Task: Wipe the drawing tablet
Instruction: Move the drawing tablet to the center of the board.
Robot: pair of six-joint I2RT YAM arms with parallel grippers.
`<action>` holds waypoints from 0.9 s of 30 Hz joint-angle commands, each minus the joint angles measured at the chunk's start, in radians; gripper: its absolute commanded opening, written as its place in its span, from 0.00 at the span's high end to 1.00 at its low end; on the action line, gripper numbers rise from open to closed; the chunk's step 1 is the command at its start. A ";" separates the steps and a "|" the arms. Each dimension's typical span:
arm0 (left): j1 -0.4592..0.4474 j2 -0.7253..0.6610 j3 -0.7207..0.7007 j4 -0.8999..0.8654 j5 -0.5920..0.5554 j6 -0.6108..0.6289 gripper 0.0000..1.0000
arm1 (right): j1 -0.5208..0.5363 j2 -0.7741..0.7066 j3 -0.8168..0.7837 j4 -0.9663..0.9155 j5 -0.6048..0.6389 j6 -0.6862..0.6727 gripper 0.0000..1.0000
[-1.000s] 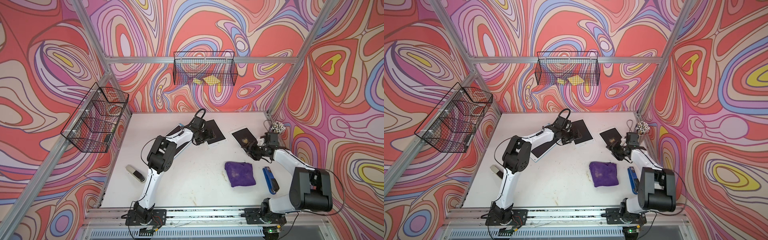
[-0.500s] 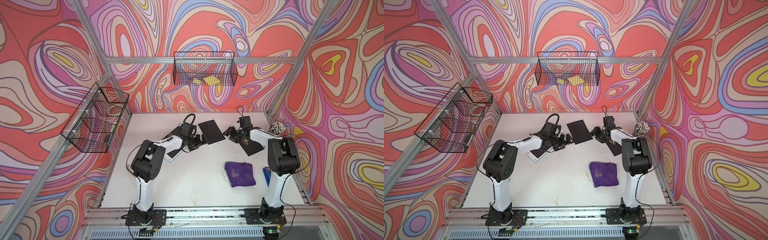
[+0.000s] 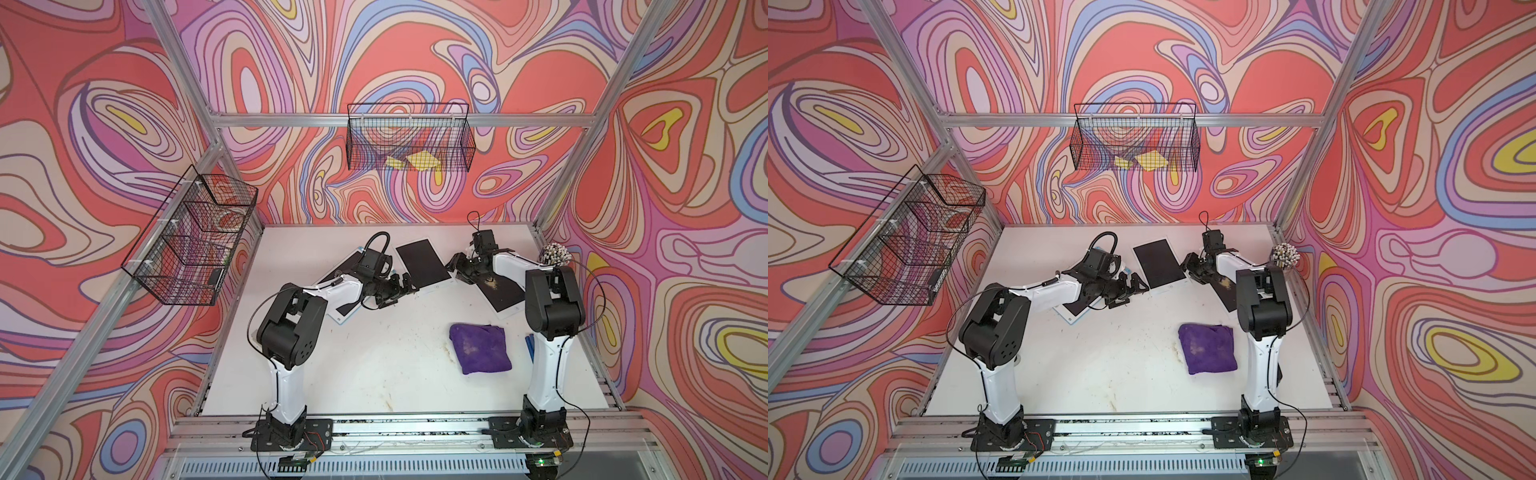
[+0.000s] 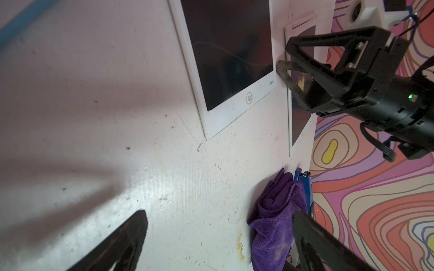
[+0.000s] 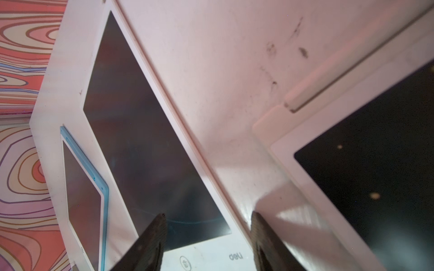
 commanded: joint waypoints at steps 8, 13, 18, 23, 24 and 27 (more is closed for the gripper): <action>0.041 -0.069 0.031 -0.094 -0.022 0.037 0.01 | 0.169 0.082 0.020 0.053 -0.115 0.080 0.40; 0.061 -0.102 0.024 -0.138 -0.072 0.063 0.01 | 0.228 0.114 0.057 0.071 -0.130 0.128 0.40; 0.068 -0.094 0.053 -0.180 -0.089 0.091 0.01 | 0.276 0.168 0.124 0.077 -0.134 0.169 0.40; 0.070 -0.105 0.024 -0.118 -0.067 0.096 0.01 | 0.274 0.106 0.055 0.095 -0.103 0.179 0.39; 0.069 -0.108 0.012 -0.095 -0.058 0.092 0.01 | 0.269 0.075 0.032 0.088 -0.090 0.170 0.40; 0.054 -0.087 0.017 -0.037 -0.001 0.088 0.01 | 0.223 -0.078 -0.107 0.089 -0.040 0.169 0.39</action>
